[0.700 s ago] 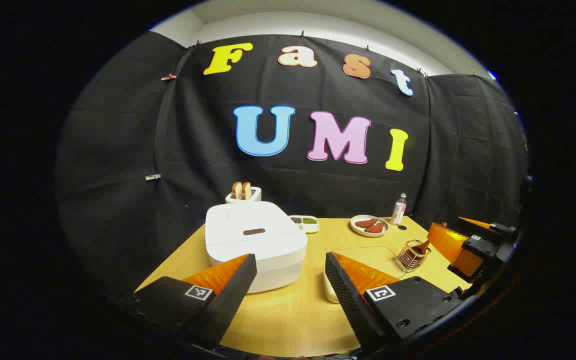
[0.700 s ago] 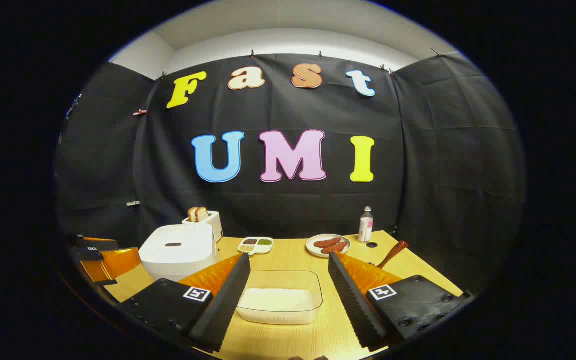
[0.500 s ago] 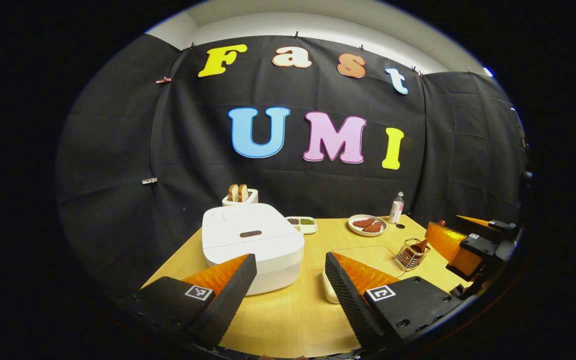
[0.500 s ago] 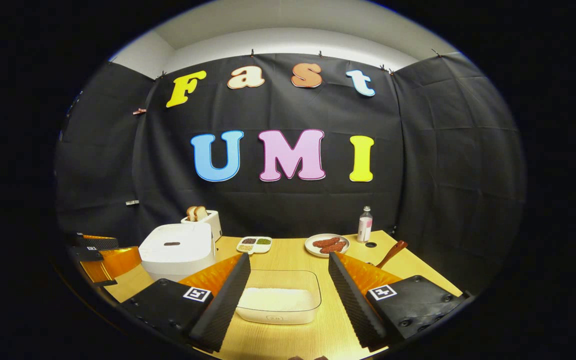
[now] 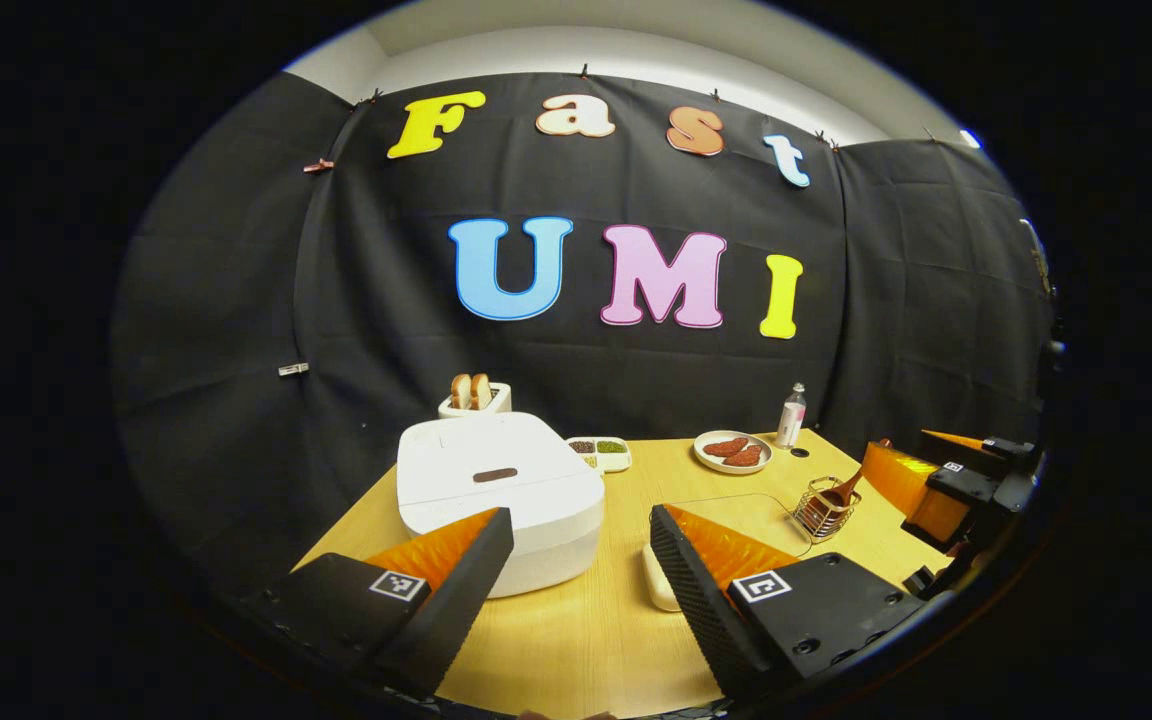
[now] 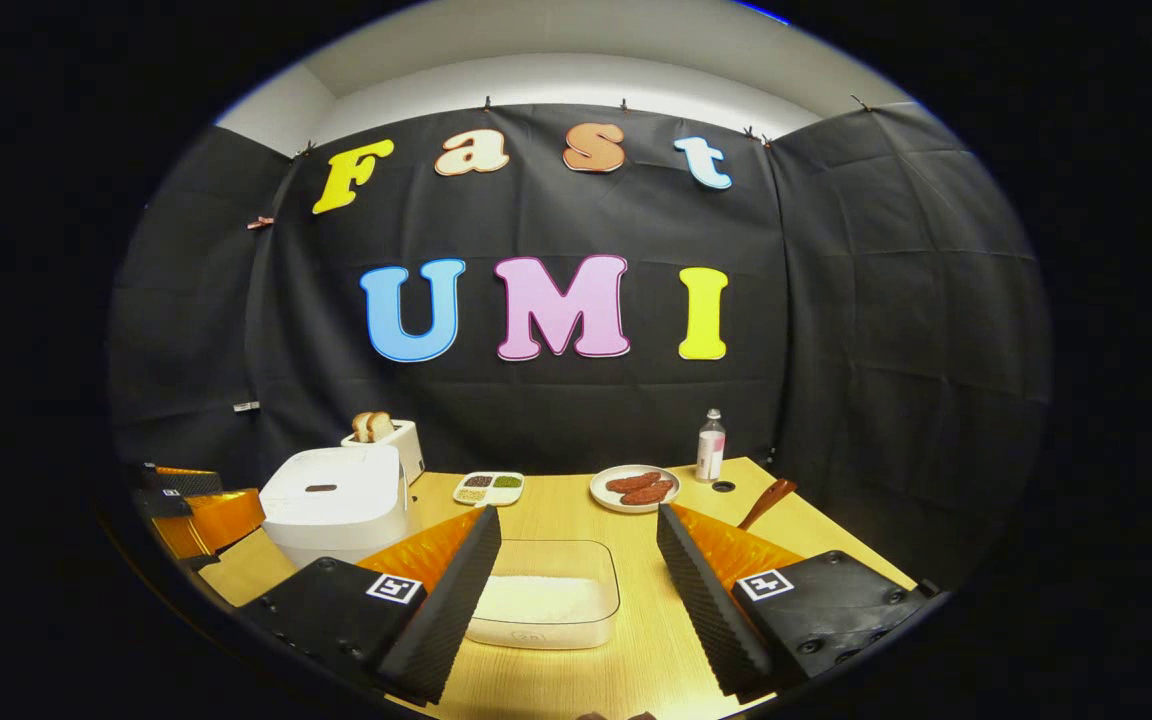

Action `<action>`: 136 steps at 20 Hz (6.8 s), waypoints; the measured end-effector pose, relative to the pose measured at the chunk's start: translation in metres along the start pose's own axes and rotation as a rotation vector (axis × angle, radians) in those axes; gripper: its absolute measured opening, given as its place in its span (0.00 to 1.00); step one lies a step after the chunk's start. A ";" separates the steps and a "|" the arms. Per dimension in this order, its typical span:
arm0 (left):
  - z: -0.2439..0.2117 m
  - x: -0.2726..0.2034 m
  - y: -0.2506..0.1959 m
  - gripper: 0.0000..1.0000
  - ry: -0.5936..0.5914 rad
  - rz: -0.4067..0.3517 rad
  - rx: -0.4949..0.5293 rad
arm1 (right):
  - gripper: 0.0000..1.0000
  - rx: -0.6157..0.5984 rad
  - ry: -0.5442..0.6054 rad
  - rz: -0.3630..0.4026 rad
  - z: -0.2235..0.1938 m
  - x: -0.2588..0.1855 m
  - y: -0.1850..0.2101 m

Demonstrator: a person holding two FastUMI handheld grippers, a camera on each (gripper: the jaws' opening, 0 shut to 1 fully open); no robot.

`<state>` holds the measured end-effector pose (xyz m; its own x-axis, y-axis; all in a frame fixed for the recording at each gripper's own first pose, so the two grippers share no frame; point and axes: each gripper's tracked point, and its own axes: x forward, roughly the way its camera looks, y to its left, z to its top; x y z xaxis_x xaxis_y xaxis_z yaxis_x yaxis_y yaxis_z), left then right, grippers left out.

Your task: Close the left gripper, press the button to open the rice cooker; take a wooden spoon from the chopstick holder with the right hand, scoop a spoonful of rice and pour it into the rice cooker, then put the wooden spoon back into the chopstick holder.

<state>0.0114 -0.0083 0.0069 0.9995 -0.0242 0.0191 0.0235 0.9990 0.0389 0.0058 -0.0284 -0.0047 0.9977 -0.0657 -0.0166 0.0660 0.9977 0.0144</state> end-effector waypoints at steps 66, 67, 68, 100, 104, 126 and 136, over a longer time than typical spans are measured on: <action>0.071 0.095 0.056 0.15 -0.052 0.249 -0.106 | 0.98 0.081 0.150 -0.139 -0.015 0.050 -0.169; 0.067 0.090 0.049 0.17 -0.041 0.262 -0.096 | 0.98 0.089 0.158 -0.130 -0.018 0.057 -0.174; 0.060 0.086 0.043 0.36 -0.028 0.276 -0.085 | 0.98 0.098 0.167 -0.118 -0.022 0.063 -0.178; -0.027 0.031 -0.098 0.96 0.172 0.435 -0.115 | 0.29 0.440 0.467 -0.032 -0.141 0.240 -0.221; -0.026 0.029 -0.092 0.96 0.163 0.427 -0.105 | 0.21 0.422 0.447 -0.011 -0.127 0.234 -0.212; -0.020 0.029 0.030 0.97 0.045 0.169 0.164 | 0.23 0.344 0.257 0.026 0.005 0.165 -0.086; -0.049 0.022 0.075 0.97 0.108 0.109 0.068 | 0.24 0.231 0.343 0.110 -0.061 0.160 0.014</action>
<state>0.0366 0.0679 -0.0384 0.9924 0.0923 -0.0809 -0.0832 0.9905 0.1097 0.1651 -0.0238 -0.0684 0.9385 0.0890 -0.3335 -0.0002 0.9663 0.2574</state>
